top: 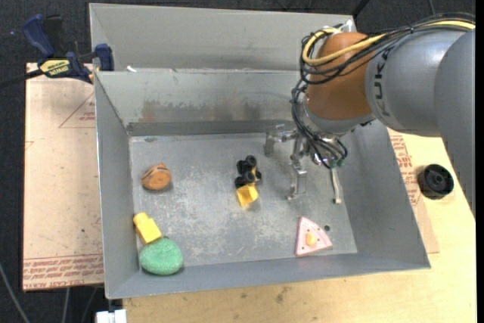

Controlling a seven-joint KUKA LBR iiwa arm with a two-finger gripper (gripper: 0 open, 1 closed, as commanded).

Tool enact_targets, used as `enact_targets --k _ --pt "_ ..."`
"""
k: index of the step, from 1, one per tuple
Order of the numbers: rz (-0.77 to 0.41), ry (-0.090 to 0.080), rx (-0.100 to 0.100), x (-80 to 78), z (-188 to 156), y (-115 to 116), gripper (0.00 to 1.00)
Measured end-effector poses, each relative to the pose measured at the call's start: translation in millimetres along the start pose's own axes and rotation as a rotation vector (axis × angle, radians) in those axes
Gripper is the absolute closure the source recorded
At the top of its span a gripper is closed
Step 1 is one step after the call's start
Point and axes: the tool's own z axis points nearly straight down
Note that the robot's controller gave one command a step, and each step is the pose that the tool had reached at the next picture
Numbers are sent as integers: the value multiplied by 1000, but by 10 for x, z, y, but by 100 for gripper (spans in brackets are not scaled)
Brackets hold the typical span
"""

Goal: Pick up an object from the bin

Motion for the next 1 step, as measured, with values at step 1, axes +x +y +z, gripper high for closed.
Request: enact_targets --k 1 --pt "-7 3 -1 27 26 88 0"
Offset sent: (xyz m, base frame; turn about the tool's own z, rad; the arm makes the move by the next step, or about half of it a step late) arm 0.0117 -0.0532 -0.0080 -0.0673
